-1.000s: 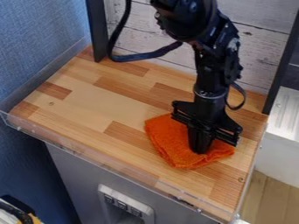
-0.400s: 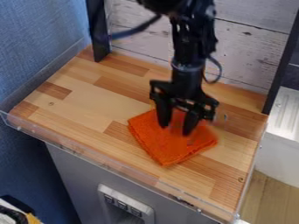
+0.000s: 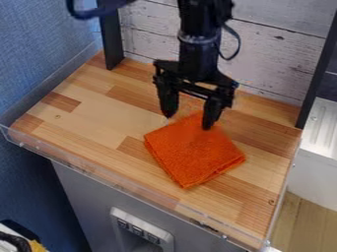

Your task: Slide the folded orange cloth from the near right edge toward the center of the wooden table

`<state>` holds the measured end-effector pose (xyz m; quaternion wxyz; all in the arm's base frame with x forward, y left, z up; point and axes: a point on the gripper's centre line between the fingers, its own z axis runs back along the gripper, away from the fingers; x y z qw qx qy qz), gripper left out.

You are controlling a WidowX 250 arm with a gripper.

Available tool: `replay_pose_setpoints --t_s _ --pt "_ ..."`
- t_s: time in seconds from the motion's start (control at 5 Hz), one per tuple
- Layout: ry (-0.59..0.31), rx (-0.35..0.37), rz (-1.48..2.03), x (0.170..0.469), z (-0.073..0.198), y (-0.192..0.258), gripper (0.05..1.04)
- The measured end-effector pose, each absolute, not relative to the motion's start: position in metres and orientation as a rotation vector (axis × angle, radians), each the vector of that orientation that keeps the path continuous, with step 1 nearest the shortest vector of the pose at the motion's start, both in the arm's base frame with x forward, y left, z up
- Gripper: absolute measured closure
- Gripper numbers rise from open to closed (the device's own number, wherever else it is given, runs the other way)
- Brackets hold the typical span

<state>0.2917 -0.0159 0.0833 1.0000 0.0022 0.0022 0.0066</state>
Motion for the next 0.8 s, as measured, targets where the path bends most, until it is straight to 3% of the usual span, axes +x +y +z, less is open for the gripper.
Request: replay_pose_setpoints --t_s 0.8 --pt "-0.025 0.003 0.003 0.2862 0.1015 -0.0068 0.087"
